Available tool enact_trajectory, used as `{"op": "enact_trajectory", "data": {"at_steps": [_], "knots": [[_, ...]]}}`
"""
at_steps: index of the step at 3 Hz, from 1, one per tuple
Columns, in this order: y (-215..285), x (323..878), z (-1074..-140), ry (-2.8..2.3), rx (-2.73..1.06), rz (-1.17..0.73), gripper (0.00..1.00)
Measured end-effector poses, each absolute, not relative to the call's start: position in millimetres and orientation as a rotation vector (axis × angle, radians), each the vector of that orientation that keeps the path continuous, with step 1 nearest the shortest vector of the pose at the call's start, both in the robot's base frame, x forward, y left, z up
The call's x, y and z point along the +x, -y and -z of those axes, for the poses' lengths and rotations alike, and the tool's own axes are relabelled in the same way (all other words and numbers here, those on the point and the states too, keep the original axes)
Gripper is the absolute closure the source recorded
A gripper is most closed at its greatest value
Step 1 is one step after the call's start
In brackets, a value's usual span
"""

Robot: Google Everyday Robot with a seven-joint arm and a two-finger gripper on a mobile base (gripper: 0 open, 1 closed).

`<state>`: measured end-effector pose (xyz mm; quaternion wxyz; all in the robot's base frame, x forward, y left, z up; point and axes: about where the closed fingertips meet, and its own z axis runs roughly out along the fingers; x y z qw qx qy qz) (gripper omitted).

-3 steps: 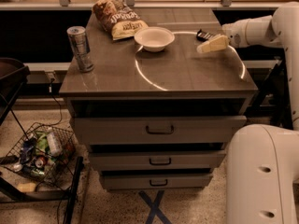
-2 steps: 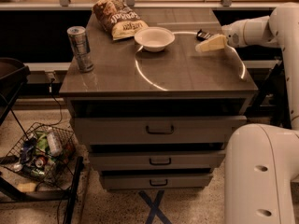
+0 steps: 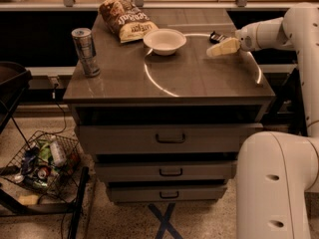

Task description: Move rxbar chocolate near redbull can

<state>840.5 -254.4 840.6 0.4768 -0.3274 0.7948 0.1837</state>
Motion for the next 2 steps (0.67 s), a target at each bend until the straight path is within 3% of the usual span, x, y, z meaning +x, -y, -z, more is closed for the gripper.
{"op": "enact_trajectory", "data": {"at_steps": [1, 2], "knots": [[258.4, 840.4, -831.1, -1.975, -0.78, -0.454, 0.0], [253.5, 842.2, -827.2, -1.977, -0.785, -0.462, 0.26]]}}
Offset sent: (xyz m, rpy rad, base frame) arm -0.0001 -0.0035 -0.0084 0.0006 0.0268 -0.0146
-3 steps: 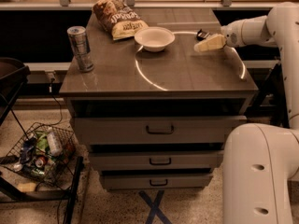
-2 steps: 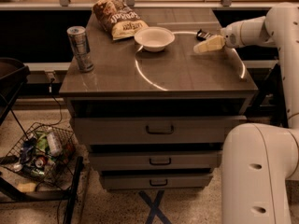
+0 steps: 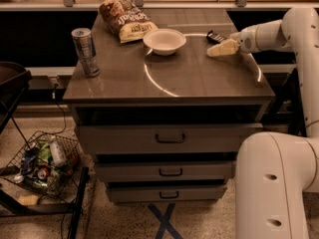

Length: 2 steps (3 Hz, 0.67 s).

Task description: Move rxbar chocolate near redbull can

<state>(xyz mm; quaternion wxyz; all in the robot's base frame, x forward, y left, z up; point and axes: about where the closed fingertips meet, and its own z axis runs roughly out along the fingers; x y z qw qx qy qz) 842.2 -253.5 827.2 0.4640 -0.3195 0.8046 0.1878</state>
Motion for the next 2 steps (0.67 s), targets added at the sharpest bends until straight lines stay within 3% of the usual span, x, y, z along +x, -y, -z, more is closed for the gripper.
{"op": "enact_trajectory", "data": {"at_steps": [2], "knots": [[251.4, 843.0, -828.6, -1.978, -0.787, -0.465, 0.73]]}}
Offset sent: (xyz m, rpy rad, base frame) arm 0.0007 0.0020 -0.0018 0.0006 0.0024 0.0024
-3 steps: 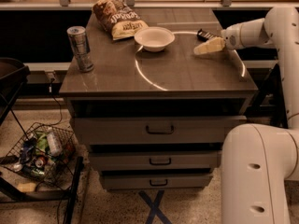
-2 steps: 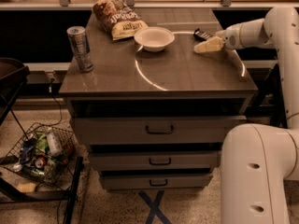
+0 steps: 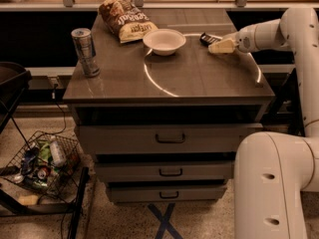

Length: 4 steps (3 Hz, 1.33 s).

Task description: Move rxbar chocolate near redbull can

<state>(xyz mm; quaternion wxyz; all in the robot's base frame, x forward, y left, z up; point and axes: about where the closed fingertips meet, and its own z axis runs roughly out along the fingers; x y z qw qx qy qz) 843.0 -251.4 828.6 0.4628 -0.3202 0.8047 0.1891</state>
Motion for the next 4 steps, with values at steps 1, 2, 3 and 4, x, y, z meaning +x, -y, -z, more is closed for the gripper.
{"op": "enact_trajectory", "data": {"at_steps": [1, 2, 3, 4], "knots": [[250.6, 841.8, -833.8, -1.978, -0.787, -0.464, 1.0], [250.5, 841.8, -833.7, -1.978, -0.787, -0.465, 1.0], [248.4, 840.2, -850.3, -1.942, -0.81, -0.443, 1.0], [248.9, 830.6, -879.6, -1.883, -0.838, -0.4, 1.0]]}}
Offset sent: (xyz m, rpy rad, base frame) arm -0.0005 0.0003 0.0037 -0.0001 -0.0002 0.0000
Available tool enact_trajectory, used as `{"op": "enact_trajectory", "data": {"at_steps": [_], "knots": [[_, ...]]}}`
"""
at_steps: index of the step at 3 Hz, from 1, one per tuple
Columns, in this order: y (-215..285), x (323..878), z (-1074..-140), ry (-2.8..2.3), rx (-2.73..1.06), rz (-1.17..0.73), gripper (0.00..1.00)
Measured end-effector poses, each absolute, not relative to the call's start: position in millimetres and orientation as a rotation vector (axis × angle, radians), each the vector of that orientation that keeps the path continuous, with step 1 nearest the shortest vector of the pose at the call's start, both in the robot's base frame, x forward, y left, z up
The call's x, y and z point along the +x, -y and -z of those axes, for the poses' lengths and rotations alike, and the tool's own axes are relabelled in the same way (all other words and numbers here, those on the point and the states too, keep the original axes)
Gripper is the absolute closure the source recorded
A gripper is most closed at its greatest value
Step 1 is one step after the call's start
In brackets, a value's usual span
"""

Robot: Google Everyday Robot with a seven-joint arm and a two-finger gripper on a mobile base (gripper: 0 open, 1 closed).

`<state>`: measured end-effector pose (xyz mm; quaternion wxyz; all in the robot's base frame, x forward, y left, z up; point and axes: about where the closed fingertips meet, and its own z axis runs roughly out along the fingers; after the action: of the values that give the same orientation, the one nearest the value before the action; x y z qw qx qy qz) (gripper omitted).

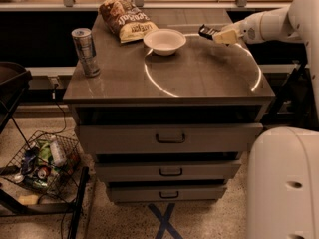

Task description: Move rxbar chocolate near redbull can

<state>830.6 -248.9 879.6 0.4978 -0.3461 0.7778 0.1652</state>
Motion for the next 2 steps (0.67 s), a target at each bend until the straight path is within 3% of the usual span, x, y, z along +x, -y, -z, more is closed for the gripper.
{"op": "enact_trajectory", "data": {"at_steps": [2], "knots": [[277.2, 758.5, -1034.0, -1.614, -0.794, -0.131, 1.0]]}}
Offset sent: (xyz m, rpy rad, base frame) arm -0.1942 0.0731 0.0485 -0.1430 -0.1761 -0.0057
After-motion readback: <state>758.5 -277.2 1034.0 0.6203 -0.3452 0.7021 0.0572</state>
